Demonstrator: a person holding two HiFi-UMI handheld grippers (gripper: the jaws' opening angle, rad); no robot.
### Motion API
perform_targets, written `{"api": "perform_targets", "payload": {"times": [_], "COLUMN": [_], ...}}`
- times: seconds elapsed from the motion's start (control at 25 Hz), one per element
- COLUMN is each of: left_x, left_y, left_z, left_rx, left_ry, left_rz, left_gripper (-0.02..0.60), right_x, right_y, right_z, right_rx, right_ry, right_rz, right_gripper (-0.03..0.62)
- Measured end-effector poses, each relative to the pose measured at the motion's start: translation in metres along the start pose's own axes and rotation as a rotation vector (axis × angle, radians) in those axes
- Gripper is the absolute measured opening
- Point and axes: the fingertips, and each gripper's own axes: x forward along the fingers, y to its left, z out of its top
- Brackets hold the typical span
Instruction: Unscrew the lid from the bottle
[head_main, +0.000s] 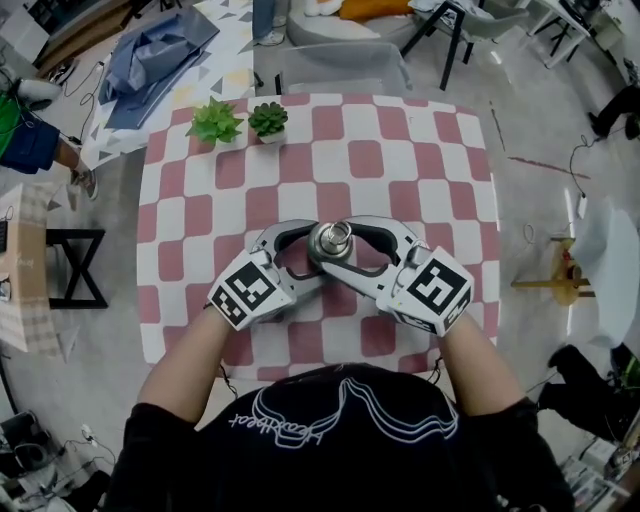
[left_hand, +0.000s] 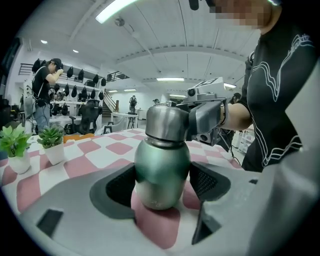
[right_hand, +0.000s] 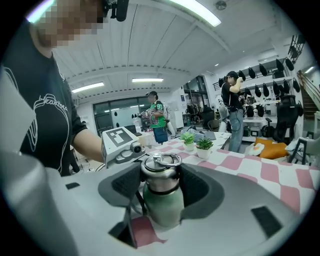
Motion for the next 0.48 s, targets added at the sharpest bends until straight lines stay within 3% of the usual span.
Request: {"api": "perform_targets", "payload": {"times": [0.48], "left_x": [-0.0039], "left_y": [-0.0033], "left_z": [-0.0022], "left_rx": [0.097], "left_ry": [0.036], "left_rz": [-0.173], "left_gripper": [0.344], "right_x": [0.0026], "right_y": [0.0097], "right_z": [-0.0016], "right_rx": [-0.154], "right_ry": [0.091], "right_rz": [0.239], "right_gripper": [0.247]}}
